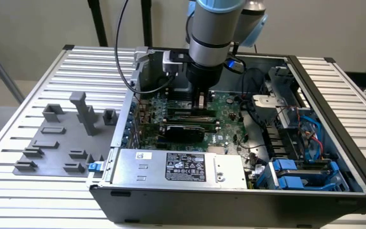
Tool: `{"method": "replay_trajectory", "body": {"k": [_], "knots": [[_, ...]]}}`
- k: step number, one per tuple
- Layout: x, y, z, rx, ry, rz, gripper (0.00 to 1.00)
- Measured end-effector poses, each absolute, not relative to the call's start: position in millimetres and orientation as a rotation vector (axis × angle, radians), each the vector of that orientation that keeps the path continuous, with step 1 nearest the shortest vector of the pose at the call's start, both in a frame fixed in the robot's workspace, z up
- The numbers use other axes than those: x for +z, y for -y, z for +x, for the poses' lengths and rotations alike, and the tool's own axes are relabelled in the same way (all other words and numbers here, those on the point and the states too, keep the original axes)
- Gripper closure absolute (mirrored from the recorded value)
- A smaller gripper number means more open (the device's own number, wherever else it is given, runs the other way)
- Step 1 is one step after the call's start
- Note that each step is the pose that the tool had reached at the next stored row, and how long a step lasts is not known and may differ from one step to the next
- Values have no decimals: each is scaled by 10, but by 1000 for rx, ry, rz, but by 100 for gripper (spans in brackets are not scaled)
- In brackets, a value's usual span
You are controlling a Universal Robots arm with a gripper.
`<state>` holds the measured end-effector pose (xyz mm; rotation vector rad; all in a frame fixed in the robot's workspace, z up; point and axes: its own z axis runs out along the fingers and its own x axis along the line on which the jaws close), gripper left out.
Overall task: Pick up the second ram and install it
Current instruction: 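Insert the second ram into the second slot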
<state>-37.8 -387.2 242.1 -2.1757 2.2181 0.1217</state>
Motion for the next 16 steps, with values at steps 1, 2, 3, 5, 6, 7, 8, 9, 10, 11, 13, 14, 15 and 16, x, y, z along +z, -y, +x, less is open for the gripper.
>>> {"method": "replay_trajectory", "body": {"k": [1,2,3,5,6,7,8,9,10,11,13,14,15,16], "knots": [[2403,3872,-379,121,-2218,-2176,87],[2385,3872,-379,121,-2218,-2175,87],[2366,3872,-379,120,-2217,-2175,87],[2330,3872,-379,119,-2217,-2175,87],[2313,3872,-379,118,-2218,-2175,87],[2300,3872,-379,117,-2218,-2176,87],[2290,3871,-379,115,-2219,-2177,87],[2282,3871,-379,113,-2220,-2177,87],[2278,3872,-379,111,-2221,-2178,87],[2278,3872,-379,110,-2221,-2179,87],[2278,3872,-379,110,-2222,-2179,87],[2277,3872,-379,110,-2221,-2179,87],[2276,3872,-379,110,-2221,-2179,87],[2276,3872,-379,110,-2221,-2179,87]]}}
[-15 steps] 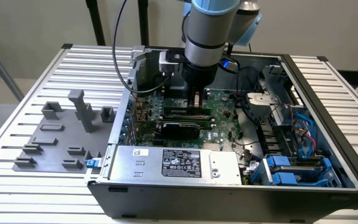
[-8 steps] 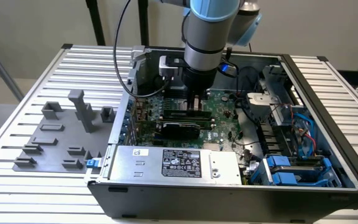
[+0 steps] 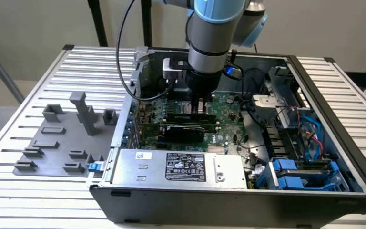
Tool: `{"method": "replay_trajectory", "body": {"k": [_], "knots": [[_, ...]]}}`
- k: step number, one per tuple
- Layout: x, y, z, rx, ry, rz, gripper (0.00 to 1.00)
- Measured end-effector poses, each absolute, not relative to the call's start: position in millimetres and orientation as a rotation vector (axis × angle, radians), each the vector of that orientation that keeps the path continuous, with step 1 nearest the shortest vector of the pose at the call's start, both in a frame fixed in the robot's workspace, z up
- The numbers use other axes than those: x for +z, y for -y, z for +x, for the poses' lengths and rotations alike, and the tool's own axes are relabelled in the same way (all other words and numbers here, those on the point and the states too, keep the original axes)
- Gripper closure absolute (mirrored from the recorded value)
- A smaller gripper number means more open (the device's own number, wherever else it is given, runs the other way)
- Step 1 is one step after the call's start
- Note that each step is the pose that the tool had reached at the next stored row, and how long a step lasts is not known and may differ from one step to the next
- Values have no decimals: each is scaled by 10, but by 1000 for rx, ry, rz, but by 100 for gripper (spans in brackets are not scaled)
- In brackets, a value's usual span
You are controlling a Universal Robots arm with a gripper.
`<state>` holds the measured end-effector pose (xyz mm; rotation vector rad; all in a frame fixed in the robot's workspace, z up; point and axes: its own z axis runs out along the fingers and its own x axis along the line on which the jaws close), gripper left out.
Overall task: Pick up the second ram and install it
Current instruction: 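Insert the second ram into the second slot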
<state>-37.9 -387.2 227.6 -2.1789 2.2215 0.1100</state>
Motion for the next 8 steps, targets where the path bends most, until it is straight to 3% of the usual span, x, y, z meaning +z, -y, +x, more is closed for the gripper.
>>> {"method": "replay_trajectory", "body": {"k": [8], "knots": [[2276,3872,-380,109,-2223,-2180,87]]}}
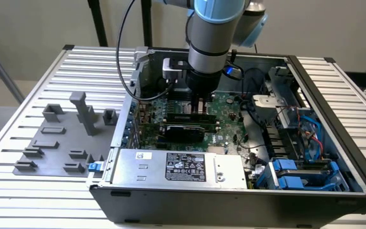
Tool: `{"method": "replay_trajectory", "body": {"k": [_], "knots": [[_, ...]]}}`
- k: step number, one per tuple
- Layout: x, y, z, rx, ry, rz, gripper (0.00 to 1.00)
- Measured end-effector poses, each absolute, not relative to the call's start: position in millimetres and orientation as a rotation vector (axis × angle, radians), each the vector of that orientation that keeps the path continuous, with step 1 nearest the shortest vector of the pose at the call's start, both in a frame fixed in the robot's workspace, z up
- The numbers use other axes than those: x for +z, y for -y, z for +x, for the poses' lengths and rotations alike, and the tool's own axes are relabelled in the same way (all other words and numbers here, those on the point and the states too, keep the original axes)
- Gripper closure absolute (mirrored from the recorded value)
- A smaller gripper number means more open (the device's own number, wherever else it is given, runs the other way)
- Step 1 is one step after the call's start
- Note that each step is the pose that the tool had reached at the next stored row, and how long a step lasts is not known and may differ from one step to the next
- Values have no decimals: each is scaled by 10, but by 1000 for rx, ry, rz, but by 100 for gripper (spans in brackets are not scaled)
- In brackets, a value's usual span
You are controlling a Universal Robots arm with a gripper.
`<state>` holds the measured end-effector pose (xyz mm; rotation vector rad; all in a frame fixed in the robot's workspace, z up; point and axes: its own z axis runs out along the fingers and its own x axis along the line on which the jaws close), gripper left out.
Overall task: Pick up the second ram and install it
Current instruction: 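Insert the second ram into the second slot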
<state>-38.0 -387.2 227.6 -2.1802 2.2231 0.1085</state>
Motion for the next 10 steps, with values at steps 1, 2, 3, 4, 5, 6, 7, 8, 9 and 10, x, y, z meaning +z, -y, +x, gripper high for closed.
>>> {"method": "replay_trajectory", "body": {"k": [1,2,3,4,5,6,7,8,9,10], "knots": [[2276,3873,-380,109,-2224,-2181,87],[2276,3875,-379,109,-2224,-2181,87],[2276,3876,-378,109,-2225,-2182,87],[2276,3878,-376,110,-2226,-2183,87],[2276,3879,-374,110,-2227,-2184,87],[2276,3881,-370,111,-2228,-2185,87],[2276,3881,-366,112,-2229,-2185,87],[2275,3882,-362,113,-2229,-2186,87],[2275,3883,-357,114,-2229,-2186,87],[2275,3884,-354,114,-2229,-2186,87]]}}
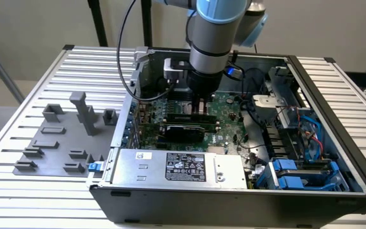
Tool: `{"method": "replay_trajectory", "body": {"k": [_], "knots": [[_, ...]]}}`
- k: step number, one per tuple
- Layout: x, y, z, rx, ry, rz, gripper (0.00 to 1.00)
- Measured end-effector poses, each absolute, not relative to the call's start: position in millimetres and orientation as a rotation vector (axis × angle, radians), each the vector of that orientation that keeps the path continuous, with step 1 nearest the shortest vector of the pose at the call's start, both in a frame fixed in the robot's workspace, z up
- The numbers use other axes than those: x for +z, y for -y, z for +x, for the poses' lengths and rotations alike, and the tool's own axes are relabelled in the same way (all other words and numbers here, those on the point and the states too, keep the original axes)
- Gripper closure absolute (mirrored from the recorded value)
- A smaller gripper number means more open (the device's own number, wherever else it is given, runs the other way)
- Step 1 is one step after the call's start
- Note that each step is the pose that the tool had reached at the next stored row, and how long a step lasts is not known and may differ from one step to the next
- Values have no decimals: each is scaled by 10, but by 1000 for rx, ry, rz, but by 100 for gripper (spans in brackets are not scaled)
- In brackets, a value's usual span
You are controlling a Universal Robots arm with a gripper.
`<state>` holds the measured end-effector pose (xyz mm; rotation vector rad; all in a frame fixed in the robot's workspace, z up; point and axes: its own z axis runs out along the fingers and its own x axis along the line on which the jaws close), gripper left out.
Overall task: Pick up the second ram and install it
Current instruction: 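Insert the second ram into the second slot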
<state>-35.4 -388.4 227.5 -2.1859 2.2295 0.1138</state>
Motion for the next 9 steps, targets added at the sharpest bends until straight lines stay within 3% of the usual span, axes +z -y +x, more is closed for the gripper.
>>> {"method": "replay_trajectory", "body": {"k": [9], "knots": [[2264,3894,-355,111,-2231,-2187,87]]}}
